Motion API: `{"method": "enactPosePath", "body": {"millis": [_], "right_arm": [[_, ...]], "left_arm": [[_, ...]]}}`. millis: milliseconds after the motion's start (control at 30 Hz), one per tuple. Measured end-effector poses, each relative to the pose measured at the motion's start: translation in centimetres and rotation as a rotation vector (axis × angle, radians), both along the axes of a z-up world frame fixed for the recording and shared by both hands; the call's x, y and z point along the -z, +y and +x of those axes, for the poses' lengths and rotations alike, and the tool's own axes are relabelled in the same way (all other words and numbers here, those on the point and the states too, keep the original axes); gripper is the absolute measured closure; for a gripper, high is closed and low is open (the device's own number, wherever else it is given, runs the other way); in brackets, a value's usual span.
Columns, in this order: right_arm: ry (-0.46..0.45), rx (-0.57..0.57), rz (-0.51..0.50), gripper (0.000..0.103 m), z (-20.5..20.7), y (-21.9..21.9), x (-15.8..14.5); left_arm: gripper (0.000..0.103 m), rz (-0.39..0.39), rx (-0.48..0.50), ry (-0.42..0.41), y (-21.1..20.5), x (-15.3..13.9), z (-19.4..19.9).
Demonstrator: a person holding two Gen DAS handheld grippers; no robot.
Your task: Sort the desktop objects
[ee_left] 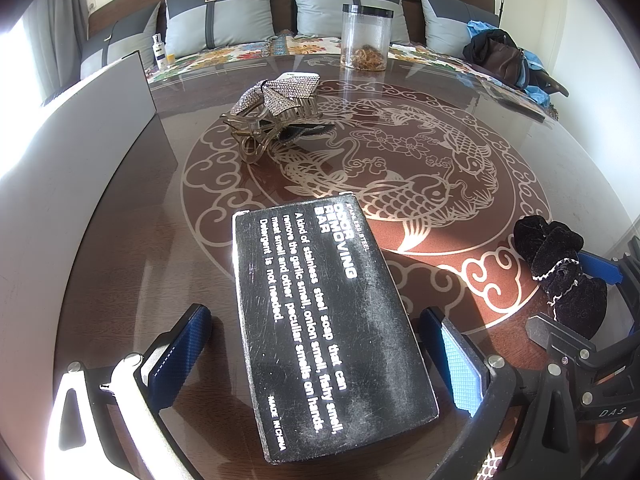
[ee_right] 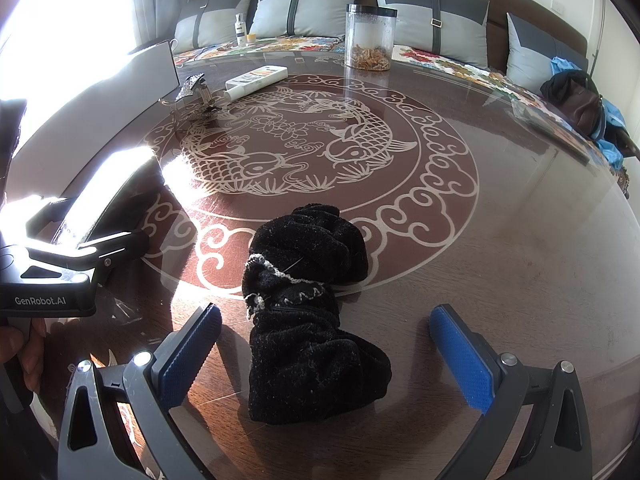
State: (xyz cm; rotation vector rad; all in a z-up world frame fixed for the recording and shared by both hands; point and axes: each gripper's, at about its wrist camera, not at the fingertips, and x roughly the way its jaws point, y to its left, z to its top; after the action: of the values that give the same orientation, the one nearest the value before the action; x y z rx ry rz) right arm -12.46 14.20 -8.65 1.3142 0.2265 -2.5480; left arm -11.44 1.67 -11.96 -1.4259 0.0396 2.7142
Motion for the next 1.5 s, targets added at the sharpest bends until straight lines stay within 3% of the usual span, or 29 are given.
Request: {"method": "enactPosePath", "body": {"millis": [1400,1500], "right_arm": [[-0.001,-0.001,-0.002,0.000,-0.06,0.00,-0.01],[-0.001,-0.001,-0.002,0.000,-0.06,-0.01,-0.02]], "left_arm": [[0.000,0.001,-0.001,-0.001,-0.07,0.00,0.01],[0.000,-0.016,0.010,-0.039,0.16,-0.29,-0.59]]}}
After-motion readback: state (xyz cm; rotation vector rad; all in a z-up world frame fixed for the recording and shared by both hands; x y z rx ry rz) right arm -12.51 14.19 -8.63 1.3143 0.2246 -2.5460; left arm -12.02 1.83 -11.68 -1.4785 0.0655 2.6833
